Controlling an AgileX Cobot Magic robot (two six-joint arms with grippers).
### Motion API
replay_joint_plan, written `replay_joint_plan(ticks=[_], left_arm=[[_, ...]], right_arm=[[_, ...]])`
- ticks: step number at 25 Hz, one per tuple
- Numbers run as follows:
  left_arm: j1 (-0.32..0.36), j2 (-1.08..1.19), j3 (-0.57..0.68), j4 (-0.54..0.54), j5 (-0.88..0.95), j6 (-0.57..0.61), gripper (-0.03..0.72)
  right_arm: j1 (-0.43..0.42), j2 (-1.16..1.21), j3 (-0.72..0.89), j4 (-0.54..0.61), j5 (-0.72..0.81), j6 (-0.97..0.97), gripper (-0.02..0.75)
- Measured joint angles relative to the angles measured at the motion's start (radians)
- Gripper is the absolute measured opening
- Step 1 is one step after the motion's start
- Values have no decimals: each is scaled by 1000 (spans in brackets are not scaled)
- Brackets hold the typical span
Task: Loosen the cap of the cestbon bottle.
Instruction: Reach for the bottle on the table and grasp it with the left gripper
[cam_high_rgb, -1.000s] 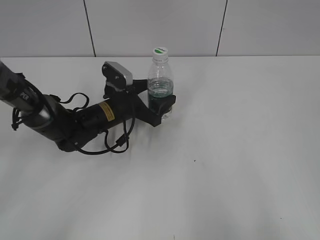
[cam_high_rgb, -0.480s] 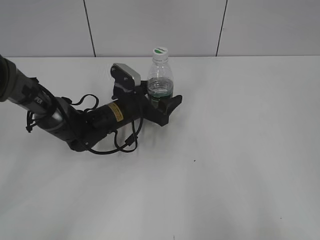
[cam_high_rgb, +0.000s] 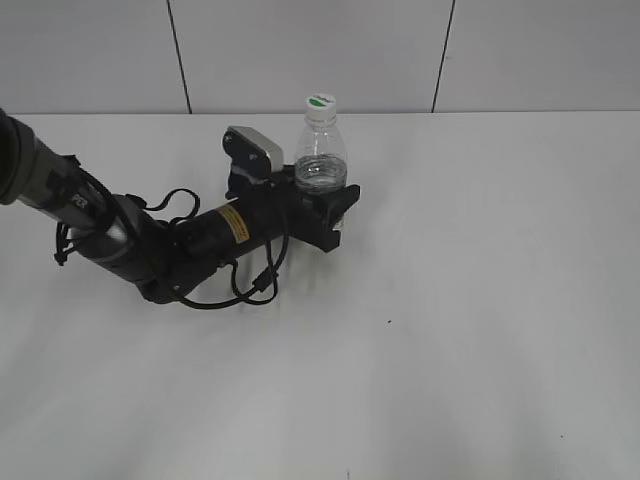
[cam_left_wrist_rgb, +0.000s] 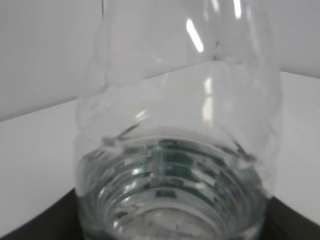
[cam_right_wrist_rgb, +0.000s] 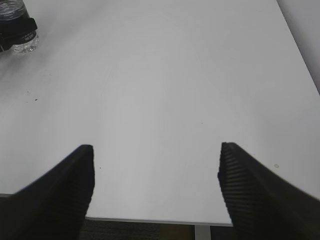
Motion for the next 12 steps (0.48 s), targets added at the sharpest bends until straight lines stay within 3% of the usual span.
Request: replay_joint_plan(ticks=[3,12], left_arm=[[-2,0,0,-1,-1,0,402],[-1,-1,0,30,-4,0,402]], right_arm=[[0,0,0,0,0,0,590],[0,0,0,0,0,0,590]])
